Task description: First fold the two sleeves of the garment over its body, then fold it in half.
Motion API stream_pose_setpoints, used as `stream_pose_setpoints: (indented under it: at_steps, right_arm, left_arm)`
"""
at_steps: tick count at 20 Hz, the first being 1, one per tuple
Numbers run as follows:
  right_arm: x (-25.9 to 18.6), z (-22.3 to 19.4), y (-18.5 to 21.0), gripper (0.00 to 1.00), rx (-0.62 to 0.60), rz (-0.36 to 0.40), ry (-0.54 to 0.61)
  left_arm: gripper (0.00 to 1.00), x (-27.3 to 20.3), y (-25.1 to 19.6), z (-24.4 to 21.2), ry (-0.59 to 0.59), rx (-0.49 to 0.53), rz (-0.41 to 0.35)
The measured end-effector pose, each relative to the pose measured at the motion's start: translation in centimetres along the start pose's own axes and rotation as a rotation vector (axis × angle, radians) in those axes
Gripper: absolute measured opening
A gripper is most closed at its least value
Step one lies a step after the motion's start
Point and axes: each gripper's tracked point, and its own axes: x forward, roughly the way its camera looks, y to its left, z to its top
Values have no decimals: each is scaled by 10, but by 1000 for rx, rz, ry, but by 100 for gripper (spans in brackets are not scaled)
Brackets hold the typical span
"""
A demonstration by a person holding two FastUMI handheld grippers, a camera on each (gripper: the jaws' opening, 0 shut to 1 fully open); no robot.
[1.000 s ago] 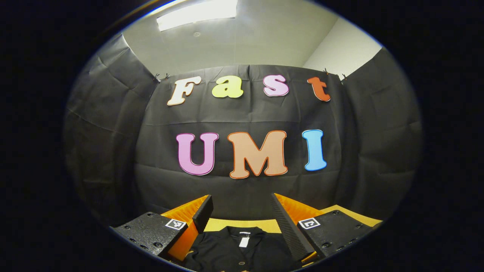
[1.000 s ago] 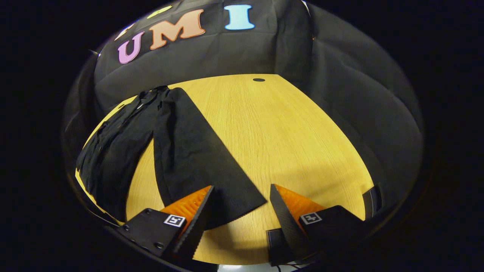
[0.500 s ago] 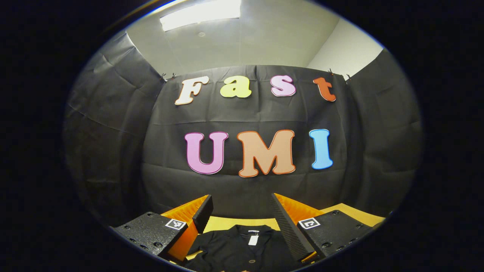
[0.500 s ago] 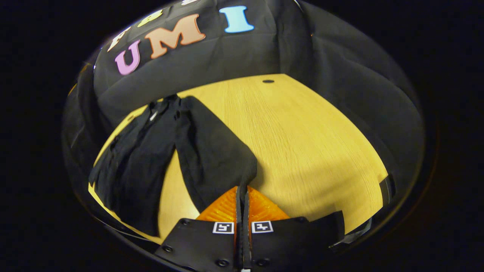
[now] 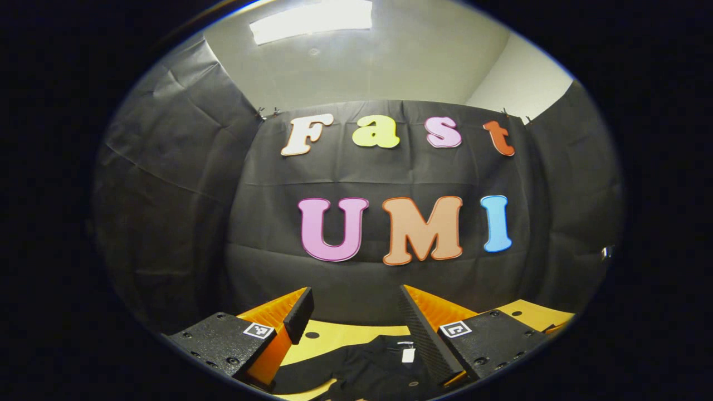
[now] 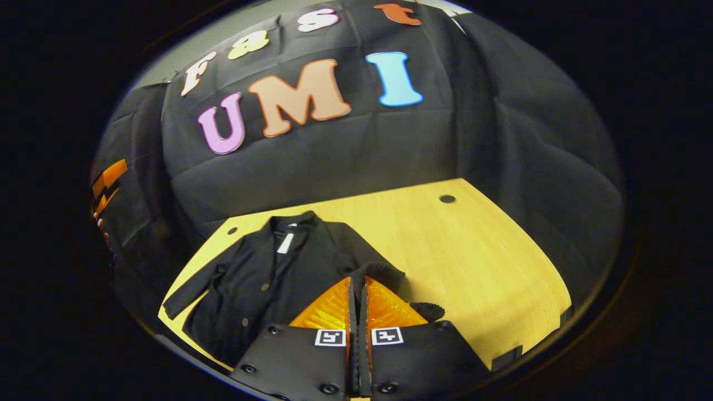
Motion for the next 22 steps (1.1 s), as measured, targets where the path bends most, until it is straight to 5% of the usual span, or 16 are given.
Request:
stream_pose_setpoints:
  at_steps: [11, 22]
  right_arm:
    - [64, 34, 187, 2, -142, 228, -28]
    - [153, -20, 317, 2, -272, 315, 93]
  left_arm:
    - [92, -32, 136, -19, 44, 25, 164]
    - [92, -55, 237, -55, 128, 73, 270]
